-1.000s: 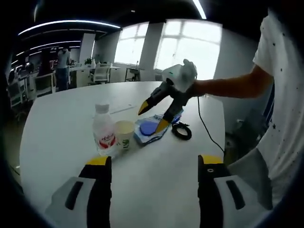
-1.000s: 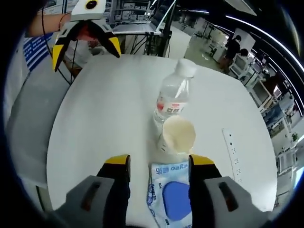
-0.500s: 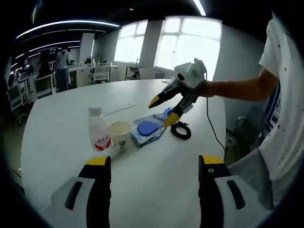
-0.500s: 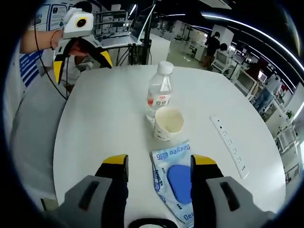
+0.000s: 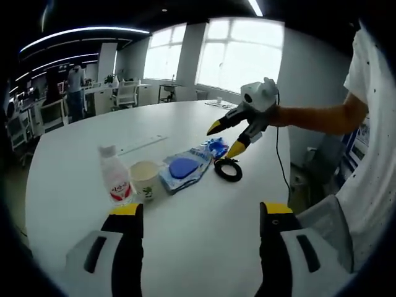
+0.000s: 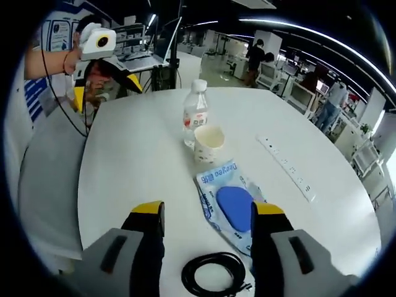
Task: Arrange the tabletop items into an orderly group along one side of the table until the central work area is clear of visible clutter.
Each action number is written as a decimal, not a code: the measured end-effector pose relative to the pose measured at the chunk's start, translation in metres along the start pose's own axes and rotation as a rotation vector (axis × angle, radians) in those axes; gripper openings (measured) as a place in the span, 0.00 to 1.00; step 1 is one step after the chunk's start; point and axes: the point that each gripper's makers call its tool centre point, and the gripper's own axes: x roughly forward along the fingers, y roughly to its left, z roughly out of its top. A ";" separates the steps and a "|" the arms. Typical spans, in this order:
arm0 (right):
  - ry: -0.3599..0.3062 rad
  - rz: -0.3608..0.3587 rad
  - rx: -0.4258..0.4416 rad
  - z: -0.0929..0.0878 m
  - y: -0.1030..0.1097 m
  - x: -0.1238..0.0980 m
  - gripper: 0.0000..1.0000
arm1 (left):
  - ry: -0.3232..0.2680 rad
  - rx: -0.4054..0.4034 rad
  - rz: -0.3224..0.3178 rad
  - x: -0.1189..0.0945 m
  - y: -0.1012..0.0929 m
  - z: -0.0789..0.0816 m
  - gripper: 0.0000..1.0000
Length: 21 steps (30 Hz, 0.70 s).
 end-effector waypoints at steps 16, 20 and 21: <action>-0.016 -0.072 0.070 -0.038 0.006 -0.059 0.59 | 0.016 0.021 0.010 0.016 -0.023 0.004 0.85; -0.018 -0.089 0.088 -0.048 0.007 -0.073 0.60 | 0.017 0.028 0.012 0.019 -0.029 0.006 0.86; -0.017 -0.092 0.091 -0.050 0.007 -0.076 0.61 | 0.017 0.029 0.012 0.020 -0.030 0.006 0.86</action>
